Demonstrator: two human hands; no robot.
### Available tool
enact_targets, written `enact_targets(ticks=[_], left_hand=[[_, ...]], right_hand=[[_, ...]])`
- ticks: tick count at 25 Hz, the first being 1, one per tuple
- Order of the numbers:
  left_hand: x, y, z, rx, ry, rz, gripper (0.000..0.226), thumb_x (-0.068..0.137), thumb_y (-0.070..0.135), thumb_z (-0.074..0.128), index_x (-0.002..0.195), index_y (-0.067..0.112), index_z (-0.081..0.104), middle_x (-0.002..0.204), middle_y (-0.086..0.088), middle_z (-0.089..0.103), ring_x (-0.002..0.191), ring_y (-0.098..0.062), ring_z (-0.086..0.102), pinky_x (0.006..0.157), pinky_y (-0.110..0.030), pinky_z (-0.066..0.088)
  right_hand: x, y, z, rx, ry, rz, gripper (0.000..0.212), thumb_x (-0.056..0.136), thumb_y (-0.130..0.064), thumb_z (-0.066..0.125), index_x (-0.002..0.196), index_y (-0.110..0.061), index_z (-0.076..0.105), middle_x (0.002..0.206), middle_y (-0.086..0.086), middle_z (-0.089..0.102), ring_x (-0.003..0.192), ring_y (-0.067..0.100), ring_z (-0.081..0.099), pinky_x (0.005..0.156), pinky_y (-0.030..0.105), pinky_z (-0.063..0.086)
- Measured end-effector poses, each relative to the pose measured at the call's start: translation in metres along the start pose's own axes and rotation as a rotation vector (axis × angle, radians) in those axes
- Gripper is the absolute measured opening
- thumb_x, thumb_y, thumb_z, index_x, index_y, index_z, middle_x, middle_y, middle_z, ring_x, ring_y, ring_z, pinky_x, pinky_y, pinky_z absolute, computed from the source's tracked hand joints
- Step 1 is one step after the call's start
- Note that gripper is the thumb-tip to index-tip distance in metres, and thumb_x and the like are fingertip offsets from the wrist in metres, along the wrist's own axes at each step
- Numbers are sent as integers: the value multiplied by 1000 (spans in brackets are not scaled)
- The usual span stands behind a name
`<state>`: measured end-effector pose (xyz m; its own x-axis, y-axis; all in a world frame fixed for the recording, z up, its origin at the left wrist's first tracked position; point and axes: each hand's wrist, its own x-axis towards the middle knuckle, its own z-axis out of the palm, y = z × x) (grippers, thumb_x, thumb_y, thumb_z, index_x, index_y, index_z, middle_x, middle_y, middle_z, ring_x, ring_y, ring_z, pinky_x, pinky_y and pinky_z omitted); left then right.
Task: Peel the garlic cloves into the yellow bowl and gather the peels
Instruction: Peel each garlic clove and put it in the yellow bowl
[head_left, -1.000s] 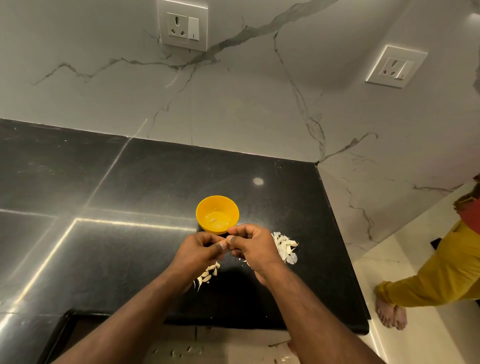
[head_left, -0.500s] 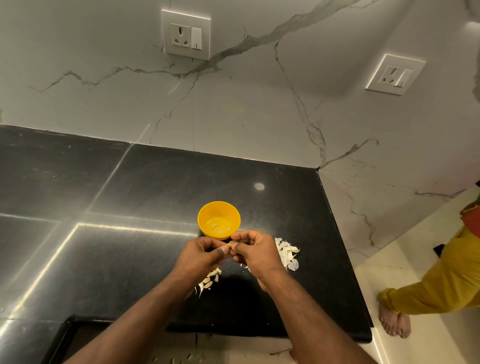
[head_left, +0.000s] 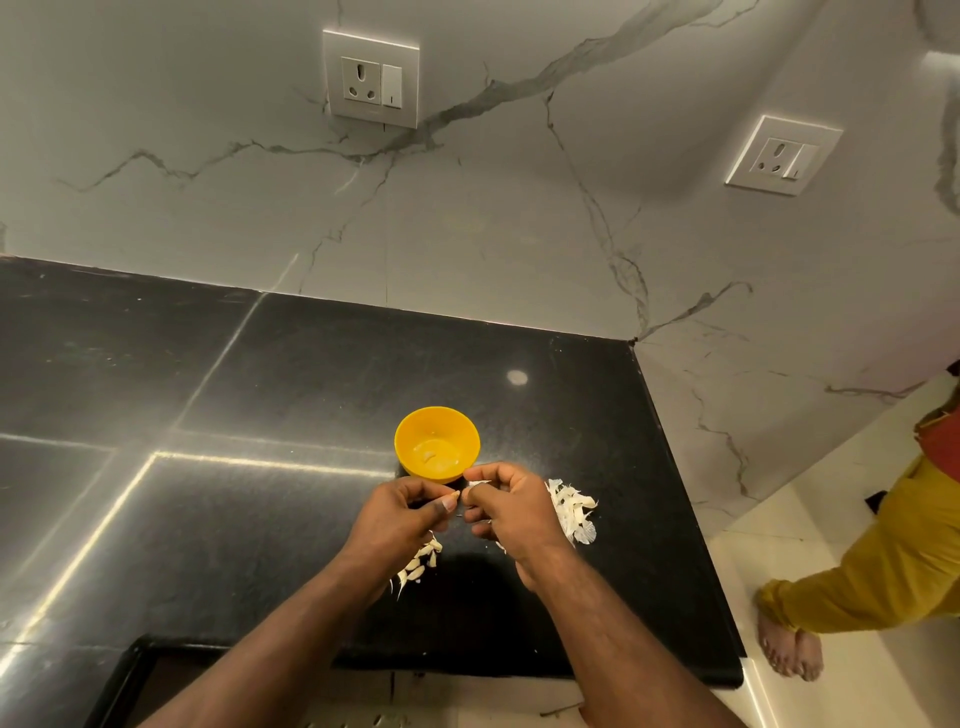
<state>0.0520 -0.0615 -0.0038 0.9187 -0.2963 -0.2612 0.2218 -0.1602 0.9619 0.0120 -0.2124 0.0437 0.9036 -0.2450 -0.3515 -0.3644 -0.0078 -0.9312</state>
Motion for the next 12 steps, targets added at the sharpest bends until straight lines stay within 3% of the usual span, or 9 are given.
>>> enact_targets(ticks=[12], left_hand=[[-4,1,1,8,7,0,6,92,19,71,92,20,77,84,-2,77,75,-11,68,68,-29,52]], right_hand=[[-4,2,1,-73,18,-12,24,89,-1,59,104,-18,67,83,5,69,67,10,62,64,28,52]])
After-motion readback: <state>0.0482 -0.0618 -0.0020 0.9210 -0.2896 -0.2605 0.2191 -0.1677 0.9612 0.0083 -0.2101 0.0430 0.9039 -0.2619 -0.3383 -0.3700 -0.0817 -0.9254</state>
